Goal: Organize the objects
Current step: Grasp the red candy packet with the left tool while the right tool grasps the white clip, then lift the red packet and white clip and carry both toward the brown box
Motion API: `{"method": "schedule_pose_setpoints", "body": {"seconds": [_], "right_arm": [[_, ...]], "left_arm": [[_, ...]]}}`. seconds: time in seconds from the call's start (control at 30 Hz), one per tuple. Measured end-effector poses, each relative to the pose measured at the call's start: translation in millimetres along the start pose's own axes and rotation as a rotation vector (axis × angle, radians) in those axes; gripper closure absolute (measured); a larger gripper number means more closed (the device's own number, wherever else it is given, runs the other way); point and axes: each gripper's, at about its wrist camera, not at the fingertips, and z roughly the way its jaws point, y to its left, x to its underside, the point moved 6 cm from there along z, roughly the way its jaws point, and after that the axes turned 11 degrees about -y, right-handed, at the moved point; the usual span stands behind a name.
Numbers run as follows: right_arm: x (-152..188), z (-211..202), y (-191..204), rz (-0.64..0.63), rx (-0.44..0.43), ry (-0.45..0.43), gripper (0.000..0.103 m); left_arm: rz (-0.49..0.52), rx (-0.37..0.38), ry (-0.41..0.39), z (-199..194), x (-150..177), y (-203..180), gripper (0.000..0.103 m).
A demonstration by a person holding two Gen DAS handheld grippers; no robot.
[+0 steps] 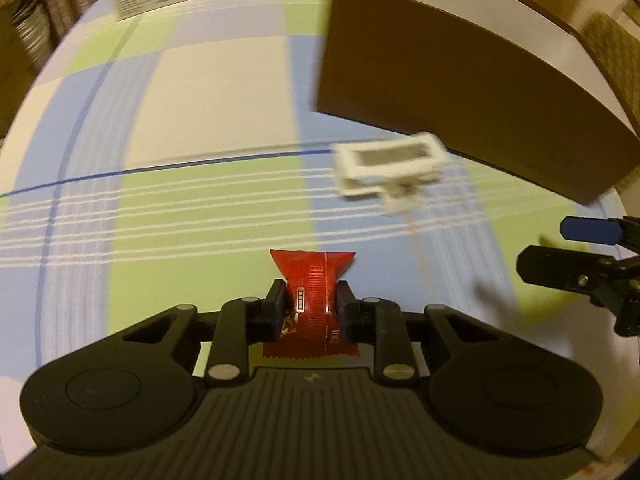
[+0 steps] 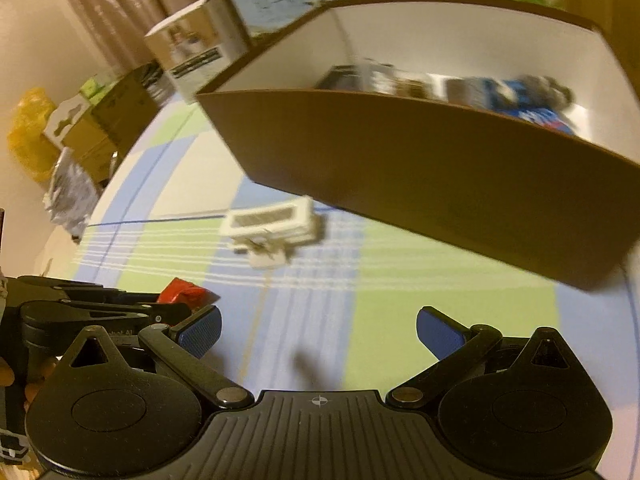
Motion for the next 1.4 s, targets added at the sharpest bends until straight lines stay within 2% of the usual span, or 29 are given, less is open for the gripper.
{"method": "schedule_pose_setpoints", "body": {"seconds": [0.13, 0.3, 0.5, 0.77, 0.83, 0.87, 1.13, 1.4], "right_arm": [[-8, 25, 18, -0.047, -0.02, -0.01, 0.002], [-13, 59, 33, -0.113, 0.015, -0.024, 0.002], [-17, 89, 39, -0.12, 0.081, -0.048, 0.002], [-19, 115, 44, -0.156, 0.145, -0.034, 0.002], [-18, 116, 44, -0.17, 0.141, -0.035, 0.016], [-18, 115, 44, -0.179, 0.141, -0.034, 0.017], [-9, 98, 38, -0.202, 0.121, -0.015, 0.018], [14, 60, 20, -0.198, 0.112, 0.014, 0.018]], "left_arm": [[-0.051, -0.063, -0.016, -1, -5, 29, 0.081], [-0.087, -0.106, -0.027, 2, -10, 52, 0.081], [-0.097, -0.111, -0.019, 9, -12, 60, 0.081], [-0.08, -0.108, -0.019, 17, -20, 60, 0.081], [-0.075, -0.107, -0.019, 18, -21, 59, 0.081], [-0.074, -0.107, -0.019, 18, -21, 59, 0.081], [-0.056, -0.095, -0.012, 18, -20, 50, 0.081], [-0.02, -0.064, -0.004, 11, -8, 26, 0.081]]}}
